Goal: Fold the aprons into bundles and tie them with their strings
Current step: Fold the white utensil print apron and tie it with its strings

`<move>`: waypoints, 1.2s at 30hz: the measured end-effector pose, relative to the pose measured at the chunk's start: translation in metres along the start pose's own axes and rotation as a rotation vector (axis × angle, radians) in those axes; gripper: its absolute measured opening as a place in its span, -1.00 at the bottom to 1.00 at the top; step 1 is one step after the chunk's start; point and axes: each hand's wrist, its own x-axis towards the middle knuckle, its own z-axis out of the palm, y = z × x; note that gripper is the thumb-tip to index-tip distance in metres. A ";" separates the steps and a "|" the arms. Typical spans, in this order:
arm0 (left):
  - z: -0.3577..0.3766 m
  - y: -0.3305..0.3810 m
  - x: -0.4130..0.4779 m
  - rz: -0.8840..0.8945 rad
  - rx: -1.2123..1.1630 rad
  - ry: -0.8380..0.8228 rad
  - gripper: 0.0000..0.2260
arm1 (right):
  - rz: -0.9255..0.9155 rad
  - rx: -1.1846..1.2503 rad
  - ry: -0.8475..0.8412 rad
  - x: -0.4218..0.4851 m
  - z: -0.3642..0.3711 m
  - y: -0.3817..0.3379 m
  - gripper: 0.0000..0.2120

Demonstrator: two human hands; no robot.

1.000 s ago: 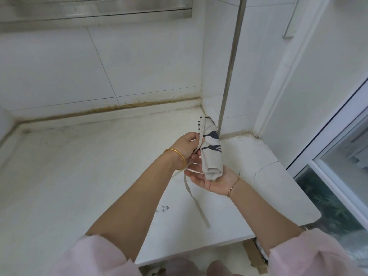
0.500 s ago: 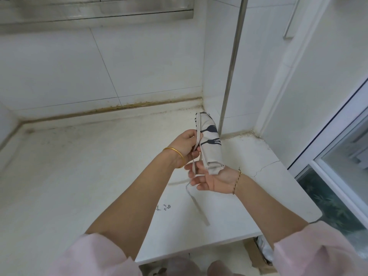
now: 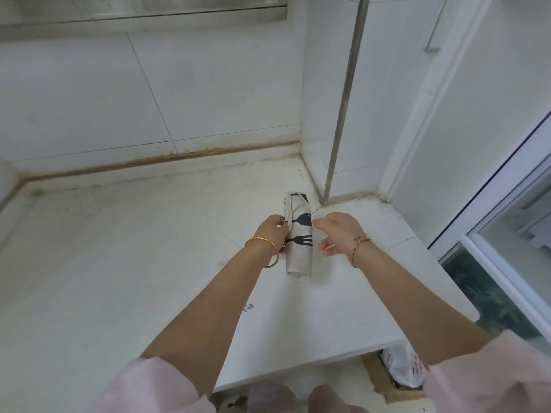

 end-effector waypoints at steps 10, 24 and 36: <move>0.016 -0.032 -0.008 -0.232 0.118 -0.008 -0.88 | -0.227 -0.703 0.047 0.005 0.043 0.050 -0.65; -0.004 -0.023 -0.013 0.145 1.056 -0.236 -0.69 | -0.136 -0.831 -0.076 0.022 0.058 0.088 -0.55; 0.035 -0.050 -0.005 0.007 -0.061 -0.264 -0.72 | -0.147 -0.518 -0.118 0.017 0.037 0.099 -0.79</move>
